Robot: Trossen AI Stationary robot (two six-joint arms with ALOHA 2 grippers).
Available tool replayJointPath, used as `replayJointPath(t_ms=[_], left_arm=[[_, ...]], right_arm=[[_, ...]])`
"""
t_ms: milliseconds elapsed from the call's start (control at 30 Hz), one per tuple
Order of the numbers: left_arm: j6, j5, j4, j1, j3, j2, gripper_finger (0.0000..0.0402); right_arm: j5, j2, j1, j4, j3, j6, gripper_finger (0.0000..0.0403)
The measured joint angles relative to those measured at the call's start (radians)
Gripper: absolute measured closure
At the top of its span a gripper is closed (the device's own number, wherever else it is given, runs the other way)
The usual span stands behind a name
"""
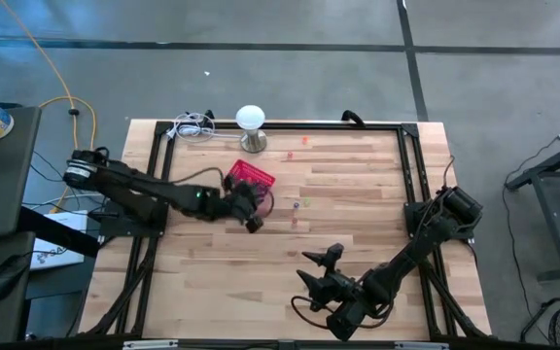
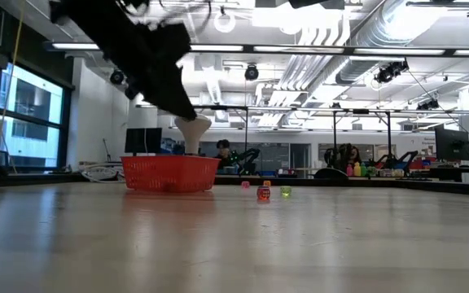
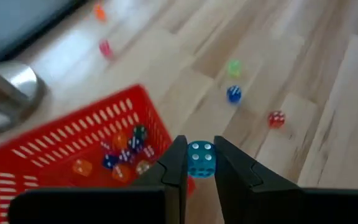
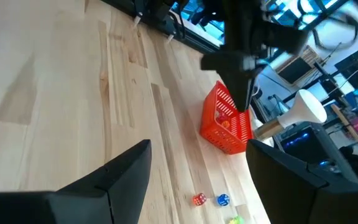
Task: Pick & Place Dice
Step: Put the light blue die into the red basket, then put the yellow die into the red basket
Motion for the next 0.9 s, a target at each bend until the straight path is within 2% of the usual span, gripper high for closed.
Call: replayJointPath(t_ms=[100, 300, 500, 600, 767, 900], left_arm=[[-0.014, 0.064, 0.000, 0.078, 0.000, 0.004, 0.0339], [-0.084, 0.074, -0.017, 0.182, 0.000, 0.008, 0.0278], [-0.113, 0.161, -0.047, 0.204, 0.000, 0.008, 0.0265], [-0.085, 0.175, -0.071, 0.194, 0.000, -0.014, 0.0264], [-0.028, 0.181, -0.114, 0.138, 0.000, -0.083, 0.0263], [-0.056, 0.185, -0.193, 0.063, 0.001, -0.151, 0.0263]], right_arm=[[-0.017, 0.000, -0.010, 0.004, 0.000, 0.014, 0.0149], [-0.130, 0.000, -0.034, 0.010, 0.000, 0.022, 0.0149], [-0.178, 0.000, -0.047, 0.009, 0.000, 0.034, 0.0149], [-0.134, -0.006, -0.052, -0.030, 0.000, 0.166, 0.0149], [-0.123, -0.124, -0.012, -0.271, 0.002, 0.503, 0.0149], [-0.091, -0.191, 0.060, -0.329, -0.043, 0.637, 0.0149]])
